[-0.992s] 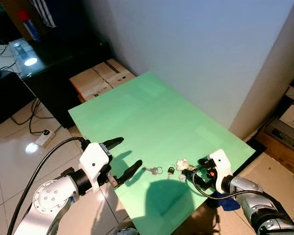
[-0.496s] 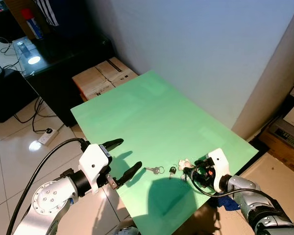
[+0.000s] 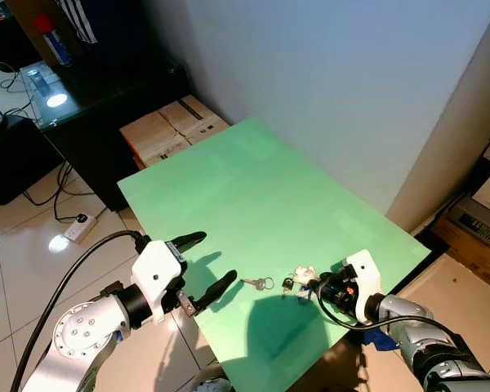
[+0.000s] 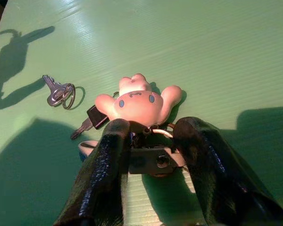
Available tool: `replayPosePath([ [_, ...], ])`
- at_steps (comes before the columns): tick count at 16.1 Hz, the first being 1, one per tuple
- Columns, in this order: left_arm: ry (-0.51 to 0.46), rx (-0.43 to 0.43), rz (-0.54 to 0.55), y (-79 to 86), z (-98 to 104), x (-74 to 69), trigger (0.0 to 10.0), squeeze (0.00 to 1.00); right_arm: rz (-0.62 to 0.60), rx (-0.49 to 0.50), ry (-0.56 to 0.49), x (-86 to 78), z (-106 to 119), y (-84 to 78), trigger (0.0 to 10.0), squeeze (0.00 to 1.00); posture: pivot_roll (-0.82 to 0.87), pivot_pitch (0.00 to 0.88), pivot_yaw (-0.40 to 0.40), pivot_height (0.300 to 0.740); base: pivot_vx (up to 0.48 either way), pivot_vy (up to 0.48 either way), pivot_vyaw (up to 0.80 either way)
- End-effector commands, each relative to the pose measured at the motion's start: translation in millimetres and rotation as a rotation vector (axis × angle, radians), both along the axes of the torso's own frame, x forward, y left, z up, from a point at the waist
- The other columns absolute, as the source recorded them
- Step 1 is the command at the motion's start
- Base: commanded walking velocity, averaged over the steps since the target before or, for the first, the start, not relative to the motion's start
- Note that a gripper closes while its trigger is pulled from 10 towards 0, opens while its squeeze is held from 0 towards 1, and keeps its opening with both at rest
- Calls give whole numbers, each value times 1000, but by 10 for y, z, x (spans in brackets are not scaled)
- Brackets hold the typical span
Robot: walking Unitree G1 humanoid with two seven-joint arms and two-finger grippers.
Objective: Hang keys on a hook
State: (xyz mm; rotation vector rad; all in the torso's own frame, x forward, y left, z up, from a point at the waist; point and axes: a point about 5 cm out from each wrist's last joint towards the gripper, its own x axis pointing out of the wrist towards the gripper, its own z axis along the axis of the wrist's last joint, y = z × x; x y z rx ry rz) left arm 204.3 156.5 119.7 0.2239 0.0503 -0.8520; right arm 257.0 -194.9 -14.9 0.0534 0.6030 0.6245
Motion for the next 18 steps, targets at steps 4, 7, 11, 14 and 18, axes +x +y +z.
replayPosePath([
  [4,-3,1,-6,-21,21,7,10000,0,5,59,3,-18,-12,85,0,0,101,112,138,740,0,0,0],
  [7,-5,-5,-4,-52,16,23,10000,0,39,103,-30,-17,15,170,0,0,92,108,129,740,0,0,0],
  [11,-14,-15,2,-80,5,40,10000,0,87,169,-137,-23,117,340,0,0,76,97,116,740,0,0,0],
  [14,-17,-21,3,-91,1,44,10000,0,105,184,-195,-69,191,423,0,0,74,96,115,740,0,0,0],
  [18,-22,-20,2,-96,0,57,10000,0,2,23,-257,-52,204,320,10000,0,66,89,117,740,0,0,0],
])
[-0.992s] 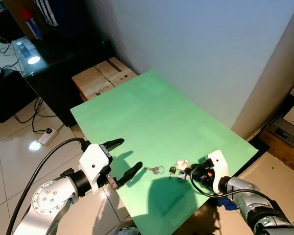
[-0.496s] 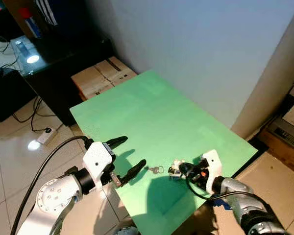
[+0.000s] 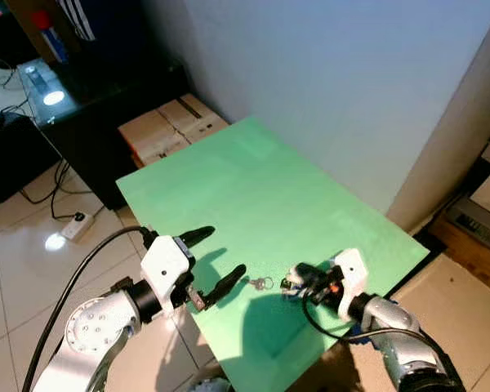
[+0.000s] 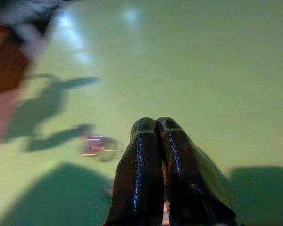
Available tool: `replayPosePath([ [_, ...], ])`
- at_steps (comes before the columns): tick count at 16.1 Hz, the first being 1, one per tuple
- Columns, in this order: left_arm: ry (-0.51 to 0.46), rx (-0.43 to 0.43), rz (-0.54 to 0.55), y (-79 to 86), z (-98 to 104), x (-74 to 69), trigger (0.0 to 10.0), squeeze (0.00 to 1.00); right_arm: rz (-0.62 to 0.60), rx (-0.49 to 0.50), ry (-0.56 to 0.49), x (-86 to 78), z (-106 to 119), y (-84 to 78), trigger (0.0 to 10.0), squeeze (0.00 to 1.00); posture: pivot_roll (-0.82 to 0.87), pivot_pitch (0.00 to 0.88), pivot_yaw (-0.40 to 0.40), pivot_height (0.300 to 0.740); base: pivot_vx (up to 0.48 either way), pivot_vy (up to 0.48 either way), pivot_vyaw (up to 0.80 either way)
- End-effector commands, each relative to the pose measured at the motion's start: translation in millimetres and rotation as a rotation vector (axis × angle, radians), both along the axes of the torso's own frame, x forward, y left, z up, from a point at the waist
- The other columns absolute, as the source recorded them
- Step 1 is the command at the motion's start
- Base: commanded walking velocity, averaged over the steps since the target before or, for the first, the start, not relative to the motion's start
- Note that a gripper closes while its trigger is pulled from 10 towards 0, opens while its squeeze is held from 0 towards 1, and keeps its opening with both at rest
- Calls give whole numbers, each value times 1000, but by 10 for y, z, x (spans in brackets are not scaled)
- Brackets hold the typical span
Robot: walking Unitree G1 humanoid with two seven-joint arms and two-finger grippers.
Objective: Hang keys on a hook
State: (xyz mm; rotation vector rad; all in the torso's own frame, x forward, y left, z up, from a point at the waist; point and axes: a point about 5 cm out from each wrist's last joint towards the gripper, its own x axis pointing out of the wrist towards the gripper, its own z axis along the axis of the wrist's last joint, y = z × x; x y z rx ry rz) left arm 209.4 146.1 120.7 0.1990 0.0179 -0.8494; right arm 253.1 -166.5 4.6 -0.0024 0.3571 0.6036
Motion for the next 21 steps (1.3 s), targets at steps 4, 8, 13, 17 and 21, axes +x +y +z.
replayPosePath([
  [4,-11,26,9,13,-7,15,10000,0,-187,-72,38,-22,-59,-239,10000,1000,69,92,115,740,0,0,0],
  [8,-12,30,12,14,-2,12,10000,0,-185,-74,122,-78,-187,-249,10000,1000,80,96,117,740,0,0,0],
  [13,-13,42,16,42,11,0,10000,0,-159,3,135,-1,-170,-207,10000,1000,99,103,120,740,0,0,0],
  [17,-11,45,14,48,14,-6,10000,0,-75,-35,281,-17,-273,-151,10000,1000,102,103,121,740,0,0,0],
  [21,-11,44,8,42,16,-12,10000,0,5,34,318,-21,-280,-54,10000,0,104,102,119,740,0,0,0],
])
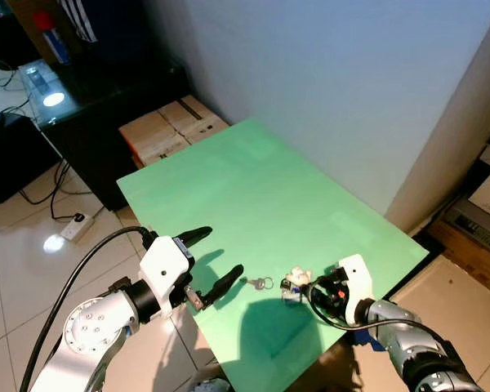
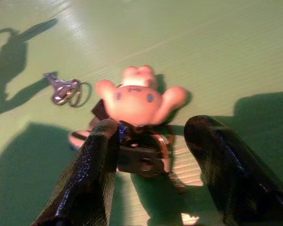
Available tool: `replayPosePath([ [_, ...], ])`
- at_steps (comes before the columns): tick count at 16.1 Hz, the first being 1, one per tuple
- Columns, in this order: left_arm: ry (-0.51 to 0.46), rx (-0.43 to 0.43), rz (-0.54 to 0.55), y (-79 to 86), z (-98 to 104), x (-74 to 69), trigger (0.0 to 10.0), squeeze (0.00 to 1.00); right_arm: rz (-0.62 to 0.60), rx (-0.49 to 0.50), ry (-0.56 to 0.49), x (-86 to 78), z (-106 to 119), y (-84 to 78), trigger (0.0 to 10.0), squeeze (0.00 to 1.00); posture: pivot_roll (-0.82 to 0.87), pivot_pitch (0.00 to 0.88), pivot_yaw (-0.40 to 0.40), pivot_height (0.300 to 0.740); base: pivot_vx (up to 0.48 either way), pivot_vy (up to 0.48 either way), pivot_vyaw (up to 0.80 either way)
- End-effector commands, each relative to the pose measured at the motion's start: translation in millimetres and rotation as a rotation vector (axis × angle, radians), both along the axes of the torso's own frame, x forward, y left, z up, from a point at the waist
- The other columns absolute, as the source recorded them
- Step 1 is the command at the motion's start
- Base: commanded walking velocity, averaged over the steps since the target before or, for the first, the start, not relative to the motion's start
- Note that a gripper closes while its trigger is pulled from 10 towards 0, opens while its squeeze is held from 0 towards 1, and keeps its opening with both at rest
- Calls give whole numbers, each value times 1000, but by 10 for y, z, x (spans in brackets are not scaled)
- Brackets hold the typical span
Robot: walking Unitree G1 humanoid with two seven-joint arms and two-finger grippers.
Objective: Hang keys on a hook
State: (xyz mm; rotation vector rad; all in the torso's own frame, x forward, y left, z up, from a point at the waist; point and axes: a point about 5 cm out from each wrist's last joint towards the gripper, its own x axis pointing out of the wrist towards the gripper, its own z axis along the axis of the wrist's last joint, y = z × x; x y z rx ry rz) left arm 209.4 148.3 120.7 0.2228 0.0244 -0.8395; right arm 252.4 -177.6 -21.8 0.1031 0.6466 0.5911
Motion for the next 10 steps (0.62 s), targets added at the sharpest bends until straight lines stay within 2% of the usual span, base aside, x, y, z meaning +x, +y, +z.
replayPosePath([
  [1,-2,20,-5,19,14,-18,10000,0,37,40,16,-10,-8,84,10000,0,104,102,119,740,0,0,0],
  [3,6,16,-11,9,8,-29,10000,0,63,39,35,-11,-16,109,10000,0,102,100,115,740,0,0,0],
  [4,7,15,-11,4,5,-34,10000,0,76,27,54,-31,-37,112,6039,0,101,96,113,740,0,0,0],
  [5,7,14,-12,1,4,-37,10000,0,85,20,67,-51,-55,109,3961,0,101,96,113,740,0,0,0],
  [6,6,14,-13,1,4,-39,10000,0,90,25,75,-67,-65,109,0,0,100,95,113,740,0,0,0],
  [10,9,14,-17,-2,-1,-51,10000,0,96,35,89,-104,-86,90,0,0,97,93,114,740,0,0,0],
])
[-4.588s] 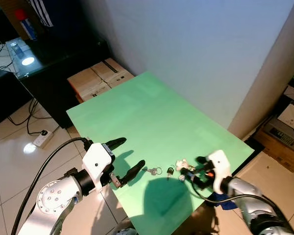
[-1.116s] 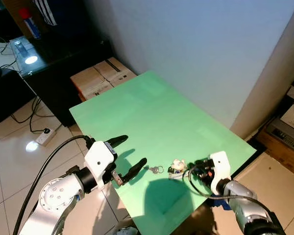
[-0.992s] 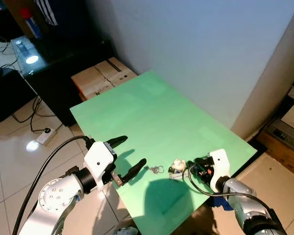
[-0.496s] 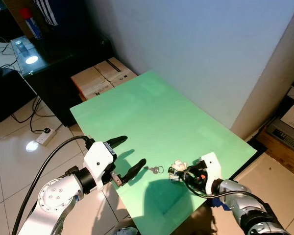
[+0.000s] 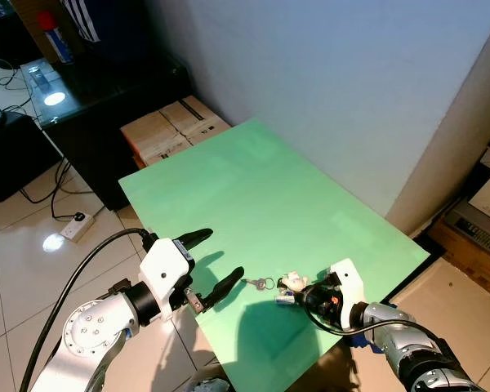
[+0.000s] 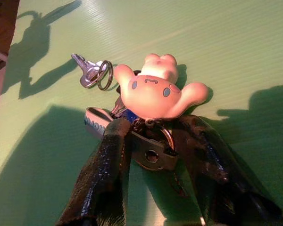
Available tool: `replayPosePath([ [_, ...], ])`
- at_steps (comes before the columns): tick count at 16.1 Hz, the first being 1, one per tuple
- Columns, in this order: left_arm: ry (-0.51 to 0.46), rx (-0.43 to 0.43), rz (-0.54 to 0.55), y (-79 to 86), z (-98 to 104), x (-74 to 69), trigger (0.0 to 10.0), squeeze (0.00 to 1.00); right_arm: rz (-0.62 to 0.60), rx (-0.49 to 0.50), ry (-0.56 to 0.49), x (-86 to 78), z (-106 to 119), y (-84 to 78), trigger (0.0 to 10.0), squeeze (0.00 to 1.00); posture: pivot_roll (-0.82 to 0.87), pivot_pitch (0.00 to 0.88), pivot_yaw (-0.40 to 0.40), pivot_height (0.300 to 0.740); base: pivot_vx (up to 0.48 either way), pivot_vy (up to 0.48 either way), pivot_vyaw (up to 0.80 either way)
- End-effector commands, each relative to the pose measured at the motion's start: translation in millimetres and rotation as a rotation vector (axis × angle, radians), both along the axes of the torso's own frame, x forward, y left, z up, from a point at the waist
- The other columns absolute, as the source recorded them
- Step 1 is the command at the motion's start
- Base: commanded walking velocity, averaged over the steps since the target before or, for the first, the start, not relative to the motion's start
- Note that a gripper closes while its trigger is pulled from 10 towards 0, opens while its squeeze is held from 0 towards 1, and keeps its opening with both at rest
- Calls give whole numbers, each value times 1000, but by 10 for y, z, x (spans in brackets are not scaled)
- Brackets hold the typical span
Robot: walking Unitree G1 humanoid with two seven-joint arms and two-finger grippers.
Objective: Hang keys on a hook
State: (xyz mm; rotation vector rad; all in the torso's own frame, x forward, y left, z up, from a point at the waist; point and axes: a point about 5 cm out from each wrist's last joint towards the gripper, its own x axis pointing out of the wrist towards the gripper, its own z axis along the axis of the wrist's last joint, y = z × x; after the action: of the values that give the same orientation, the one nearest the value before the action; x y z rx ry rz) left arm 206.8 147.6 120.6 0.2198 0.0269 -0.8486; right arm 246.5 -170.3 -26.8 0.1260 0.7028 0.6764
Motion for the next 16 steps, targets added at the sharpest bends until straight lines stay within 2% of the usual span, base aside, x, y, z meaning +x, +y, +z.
replayPosePath([
  [1,6,15,-12,3,-2,-26,10000,0,18,7,27,-49,-34,13,0,0,96,93,116,740,0,0,0],
  [8,10,13,-15,-4,-3,-19,10000,0,12,36,10,-47,-16,0,0,0,93,95,116,740,0,0,0],
  [16,9,6,-16,-25,-14,-8,10000,0,-85,53,-50,-40,12,-83,0,0,82,93,116,740,0,0,0],
])
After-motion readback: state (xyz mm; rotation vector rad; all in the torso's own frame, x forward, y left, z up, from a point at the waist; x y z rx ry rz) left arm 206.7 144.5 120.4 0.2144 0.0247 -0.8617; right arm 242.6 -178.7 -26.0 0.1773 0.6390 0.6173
